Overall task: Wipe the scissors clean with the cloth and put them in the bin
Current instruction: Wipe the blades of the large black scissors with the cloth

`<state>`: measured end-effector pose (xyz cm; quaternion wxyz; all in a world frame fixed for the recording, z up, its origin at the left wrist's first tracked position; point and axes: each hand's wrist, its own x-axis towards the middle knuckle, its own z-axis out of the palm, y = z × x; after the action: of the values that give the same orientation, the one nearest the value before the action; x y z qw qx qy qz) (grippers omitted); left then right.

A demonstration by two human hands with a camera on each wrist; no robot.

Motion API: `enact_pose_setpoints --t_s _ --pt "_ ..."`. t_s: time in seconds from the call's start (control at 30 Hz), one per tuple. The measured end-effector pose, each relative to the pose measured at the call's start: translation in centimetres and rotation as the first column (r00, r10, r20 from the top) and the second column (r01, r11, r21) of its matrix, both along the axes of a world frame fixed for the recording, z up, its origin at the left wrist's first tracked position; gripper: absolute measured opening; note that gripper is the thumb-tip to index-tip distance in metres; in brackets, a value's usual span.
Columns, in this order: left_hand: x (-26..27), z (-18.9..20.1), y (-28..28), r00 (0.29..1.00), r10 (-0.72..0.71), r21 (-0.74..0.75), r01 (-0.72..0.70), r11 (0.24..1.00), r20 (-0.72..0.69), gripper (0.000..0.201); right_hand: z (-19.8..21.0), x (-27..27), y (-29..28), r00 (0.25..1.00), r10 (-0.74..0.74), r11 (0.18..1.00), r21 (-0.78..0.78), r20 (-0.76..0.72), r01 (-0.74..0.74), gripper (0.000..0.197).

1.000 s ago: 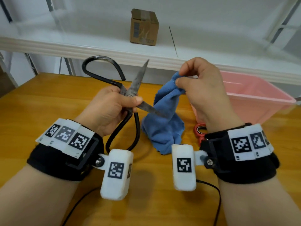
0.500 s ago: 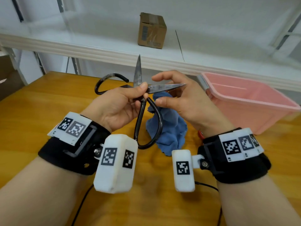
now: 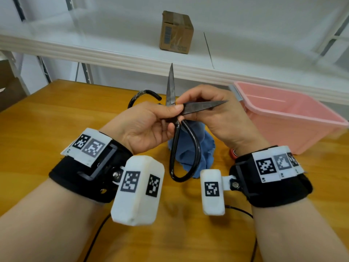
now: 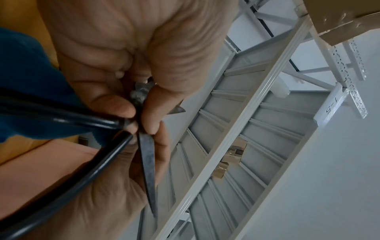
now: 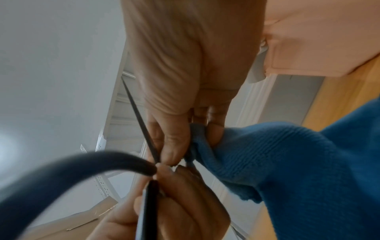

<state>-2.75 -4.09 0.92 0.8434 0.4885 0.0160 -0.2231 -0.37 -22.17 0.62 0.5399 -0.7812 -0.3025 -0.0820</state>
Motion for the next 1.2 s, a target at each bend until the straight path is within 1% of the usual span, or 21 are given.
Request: enact_pose_setpoints --t_s 0.1,0.17,0.27,0.3,0.4,0.47,0.53,0.6,0.67,0.7,0.77,0.8,0.87,0.9,0.93,1.0,1.03,1.07,1.13,1.2 --pt "0.0 0.2 0.5 0.999 -0.031 -0.09 0.028 0.996 -0.025 0.023 0.2 0.1 -0.1 0.998 -0.05 0.998 -0.023 0.03 0.051 0.022" --pt "0.0 0.4 0.6 0.999 -0.027 -0.102 0.023 0.994 -0.035 0.023 0.3 -0.1 -0.2 0.998 -0.042 0.998 -0.044 0.05 0.044 0.027" --pt "0.1 0.4 0.6 0.999 -0.012 -0.085 0.008 0.996 -0.05 0.018 0.5 -0.2 -0.3 0.999 -0.021 0.995 -0.099 0.046 0.026 0.047" --pt "0.1 0.3 0.7 0.998 -0.014 -0.074 0.01 0.997 -0.054 0.017 0.6 -0.3 -0.4 0.999 -0.018 0.993 -0.117 0.043 0.023 0.049" --pt "0.3 0.3 1.0 0.998 -0.007 -0.021 0.006 1.0 -0.062 0.019 0.6 -0.6 -0.4 0.999 -0.008 0.989 -0.148 0.047 0.014 0.046" --pt "0.4 0.3 1.0 0.998 0.037 -0.025 -0.039 0.999 -0.06 0.018 0.4 -0.3 -0.4 1.0 -0.013 0.992 -0.123 0.004 0.013 0.051" --pt "0.5 0.3 0.9 0.991 0.118 -0.065 -0.122 0.99 -0.065 0.015 0.2 0.1 -0.5 0.995 -0.079 0.991 -0.115 -0.056 0.072 0.049" --pt "0.7 0.2 1.0 0.975 0.214 -0.105 -0.221 0.97 -0.066 0.008 0.2 0.0 -0.7 0.986 -0.133 0.978 -0.177 -0.101 0.114 0.032" --pt "1.0 0.2 1.1 0.955 0.294 -0.135 -0.297 0.945 -0.047 0.004 0.2 -0.5 -0.6 0.984 -0.118 0.975 -0.201 -0.131 0.09 0.011" --pt "1.1 0.1 1.2 0.946 0.321 -0.144 -0.323 0.935 -0.035 0.003 0.3 -0.7 -0.5 0.985 -0.106 0.976 -0.204 -0.135 0.078 0.011" --pt "1.3 0.0 1.2 0.934 0.357 -0.142 -0.354 0.925 -0.004 0.003 0.4 -1.1 -0.1 0.984 -0.096 0.972 -0.226 -0.148 0.061 0.027" --pt "1.3 -0.1 1.2 0.93 0.367 -0.134 -0.361 0.923 0.018 0.003 0.4 -1.1 0.1 0.983 -0.098 0.967 -0.248 -0.157 0.057 0.031" --pt "1.4 -0.3 1.1 0.93 0.359 -0.092 -0.352 0.932 0.083 0.005 0.2 -1.0 0.6 0.982 -0.115 0.953 -0.296 -0.152 0.066 0.028" --pt "1.5 -0.5 1.0 0.933 0.34 -0.05 -0.336 0.941 0.123 0.008 0.1 -0.9 0.8 0.98 -0.135 0.954 -0.288 -0.148 0.088 0.027" --pt "1.6 -0.5 1.0 0.937 0.312 0.005 -0.317 0.948 0.158 0.014 0.1 -0.8 0.9 0.976 -0.159 0.961 -0.248 -0.145 0.12 0.026" --pt "1.7 -0.7 1.1 0.948 0.242 0.137 -0.273 0.952 0.205 0.034 0.2 -0.7 1.0 0.965 -0.207 0.975 -0.117 -0.163 0.189 0.026" --pt "1.6 -0.7 1.2 0.951 0.21 0.198 -0.256 0.946 0.226 0.039 0.3 -0.7 1.0 0.957 -0.22 0.976 -0.048 -0.188 0.215 0.027" --pt "1.5 -0.7 1.3 0.949 0.188 0.252 -0.253 0.934 0.255 0.04 0.5 -0.7 0.9 0.95 -0.223 0.973 0.011 -0.22 0.231 0.027" --pt "1.5 -0.9 1.3 0.913 0.187 0.365 -0.323 0.873 0.363 0.032 0.7 -0.7 0.9 0.937 -0.222 0.966 0.067 -0.271 0.248 0.026" --pt "1.5 -1.0 1.5 0.823 0.205 0.448 -0.476 0.757 0.53 0.022 0.9 -0.6 0.9 0.926 -0.259 0.959 0.044 -0.275 0.281 0.026"
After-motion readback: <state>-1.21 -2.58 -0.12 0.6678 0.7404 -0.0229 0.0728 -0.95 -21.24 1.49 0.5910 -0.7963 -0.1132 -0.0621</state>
